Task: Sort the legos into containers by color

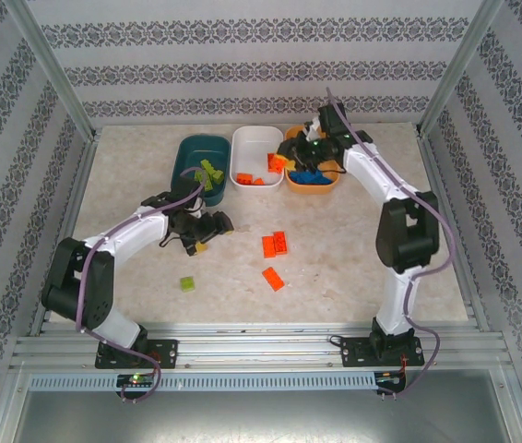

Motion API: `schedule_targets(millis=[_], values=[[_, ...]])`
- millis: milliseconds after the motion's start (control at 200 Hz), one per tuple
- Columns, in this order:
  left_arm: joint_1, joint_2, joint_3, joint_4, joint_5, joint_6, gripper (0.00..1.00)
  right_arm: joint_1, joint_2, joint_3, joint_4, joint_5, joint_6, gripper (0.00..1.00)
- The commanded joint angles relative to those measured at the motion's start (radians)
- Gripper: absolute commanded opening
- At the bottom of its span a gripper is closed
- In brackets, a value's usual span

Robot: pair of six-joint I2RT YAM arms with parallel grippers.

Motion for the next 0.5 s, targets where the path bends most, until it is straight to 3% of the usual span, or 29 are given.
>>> schedule_targets(millis=[0, 495], values=[[-0.008, -0.068, -0.013, -0.057, -0.028, 0.052, 0.88, 0.014, 0.104, 0.097, 0.091, -0.004, 0.13, 0.26], [0.048, -0.198, -0.074, -0.134, -0.04, 0.088, 0.94, 0.078, 0.463, 0.519, 0.044, 0.037, 0.148, 0.28]])
